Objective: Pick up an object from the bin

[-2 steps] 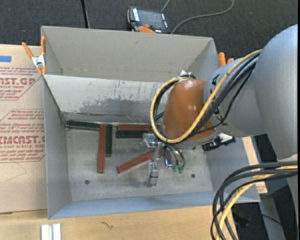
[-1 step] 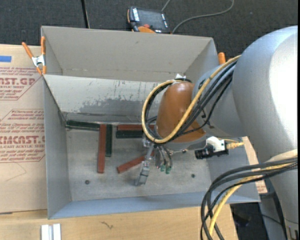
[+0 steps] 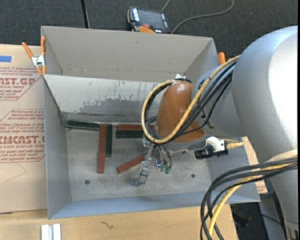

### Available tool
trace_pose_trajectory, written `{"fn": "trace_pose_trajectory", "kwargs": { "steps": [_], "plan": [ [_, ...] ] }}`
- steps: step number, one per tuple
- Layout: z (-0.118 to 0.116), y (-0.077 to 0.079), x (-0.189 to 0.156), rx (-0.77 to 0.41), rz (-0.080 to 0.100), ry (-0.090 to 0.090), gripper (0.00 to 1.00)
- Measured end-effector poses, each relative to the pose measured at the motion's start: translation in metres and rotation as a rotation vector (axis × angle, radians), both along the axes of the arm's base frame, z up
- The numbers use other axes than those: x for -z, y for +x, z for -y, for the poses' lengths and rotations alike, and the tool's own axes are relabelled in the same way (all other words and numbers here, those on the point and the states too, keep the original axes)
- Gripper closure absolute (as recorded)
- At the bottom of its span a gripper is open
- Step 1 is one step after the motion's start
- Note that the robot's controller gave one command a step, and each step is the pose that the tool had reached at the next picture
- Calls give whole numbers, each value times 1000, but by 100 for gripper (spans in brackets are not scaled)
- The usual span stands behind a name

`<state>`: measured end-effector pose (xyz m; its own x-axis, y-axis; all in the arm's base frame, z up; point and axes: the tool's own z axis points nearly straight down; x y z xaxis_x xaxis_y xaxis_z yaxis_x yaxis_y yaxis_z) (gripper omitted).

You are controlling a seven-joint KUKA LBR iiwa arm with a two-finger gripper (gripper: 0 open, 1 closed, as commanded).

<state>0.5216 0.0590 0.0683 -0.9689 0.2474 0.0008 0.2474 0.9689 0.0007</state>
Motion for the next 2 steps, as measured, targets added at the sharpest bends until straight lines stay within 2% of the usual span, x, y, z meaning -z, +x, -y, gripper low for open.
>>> {"fn": "trace_pose_trajectory", "kwargs": {
  "steps": [1,2],
  "plan": [
    [0,0,-1,0,1,0,100],
    [-1,2,-56,-1,5,0,100]
  ]
}}
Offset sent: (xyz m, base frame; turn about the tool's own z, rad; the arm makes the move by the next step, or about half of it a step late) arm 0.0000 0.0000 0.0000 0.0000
